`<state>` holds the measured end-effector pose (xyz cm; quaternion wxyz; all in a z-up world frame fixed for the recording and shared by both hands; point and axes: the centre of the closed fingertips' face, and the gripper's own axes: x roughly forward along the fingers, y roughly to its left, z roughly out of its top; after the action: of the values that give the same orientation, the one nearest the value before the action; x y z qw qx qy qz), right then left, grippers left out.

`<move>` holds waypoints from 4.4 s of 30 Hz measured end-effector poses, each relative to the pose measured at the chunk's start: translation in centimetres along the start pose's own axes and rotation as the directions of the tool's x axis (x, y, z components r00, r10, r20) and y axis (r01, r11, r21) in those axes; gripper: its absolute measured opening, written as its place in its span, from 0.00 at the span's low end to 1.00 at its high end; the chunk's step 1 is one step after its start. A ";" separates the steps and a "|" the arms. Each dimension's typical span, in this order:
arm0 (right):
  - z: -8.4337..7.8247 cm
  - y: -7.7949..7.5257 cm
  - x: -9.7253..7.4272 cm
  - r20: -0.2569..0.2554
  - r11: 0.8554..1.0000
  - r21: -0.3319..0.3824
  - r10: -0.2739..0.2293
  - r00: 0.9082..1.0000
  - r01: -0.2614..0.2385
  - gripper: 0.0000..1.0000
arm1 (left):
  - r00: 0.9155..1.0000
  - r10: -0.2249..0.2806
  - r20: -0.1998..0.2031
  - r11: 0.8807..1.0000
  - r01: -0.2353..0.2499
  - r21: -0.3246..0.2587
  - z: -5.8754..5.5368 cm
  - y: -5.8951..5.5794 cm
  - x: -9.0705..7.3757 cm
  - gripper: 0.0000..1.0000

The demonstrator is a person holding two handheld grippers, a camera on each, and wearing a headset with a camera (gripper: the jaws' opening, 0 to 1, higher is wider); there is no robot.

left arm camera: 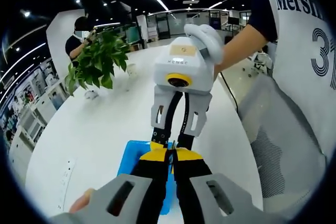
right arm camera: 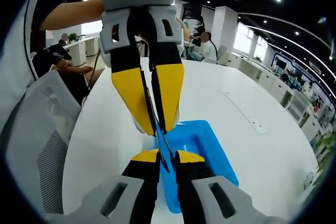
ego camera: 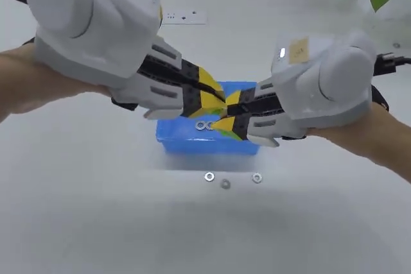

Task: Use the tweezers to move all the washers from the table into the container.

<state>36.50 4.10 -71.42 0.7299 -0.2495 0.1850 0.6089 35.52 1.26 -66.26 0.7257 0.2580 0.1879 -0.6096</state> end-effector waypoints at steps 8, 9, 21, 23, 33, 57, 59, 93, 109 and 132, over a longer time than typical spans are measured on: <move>0.7 2.7 -0.4 0.004 0.997 -0.040 0.065 0.998 -0.065 0.13 | 1.000 -0.010 -0.015 1.000 0.010 0.007 0.7 -2.4 -1.1 0.07; 0.7 3.0 -0.5 0.004 0.996 -0.042 0.074 0.997 -0.074 0.13 | 1.000 -0.007 -0.017 1.000 0.007 0.013 0.8 -2.6 -1.2 0.07; -0.3 4.4 -0.7 -0.026 0.992 -0.051 0.111 0.993 -0.112 0.14 | 0.999 -0.010 -0.033 1.000 0.010 -0.006 0.3 -4.2 -1.2 0.07; -0.4 4.5 -0.8 -0.028 0.992 -0.053 0.115 0.993 -0.116 0.13 | 0.999 -0.014 -0.035 1.000 0.013 -0.007 0.0 -4.3 -0.9 0.07; -1.3 5.1 0.5 -0.051 0.987 -0.059 0.147 0.988 -0.150 0.11 | 0.998 -0.035 -0.053 0.999 0.033 -0.039 -1.2 -4.4 -0.3 0.07; -4.0 5.5 3.5 -0.085 0.984 -0.037 0.172 0.981 -0.175 0.11 | 0.996 -0.034 -0.086 0.991 0.022 -0.135 -4.9 -4.6 1.0 0.07; -4.1 5.5 3.6 -0.083 0.984 -0.028 0.175 0.981 -0.177 0.11 | 0.996 -0.036 -0.086 0.990 0.024 -0.137 -5.0 -4.5 1.1 0.07; -4.9 5.4 4.1 -0.090 0.984 -0.014 0.176 0.980 -0.178 0.11 | 0.995 -0.048 -0.092 0.990 0.035 -0.135 -5.3 -4.3 2.0 0.07; -4.7 5.9 4.2 -0.109 0.983 -0.020 0.177 0.978 -0.180 0.10 | 0.994 -0.044 -0.101 0.990 0.030 -0.137 -5.4 -4.7 1.7 0.07; 0.4 4.6 1.7 -0.073 0.990 -0.093 0.097 0.993 -0.103 0.10 | 0.997 0.034 -0.075 0.997 -0.039 -0.073 -1.3 -3.7 -2.0 0.07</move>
<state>32.32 6.30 -72.71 0.6788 -0.2954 0.1925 0.6441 31.54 3.14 -66.64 0.7384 0.2564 0.2322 -0.5789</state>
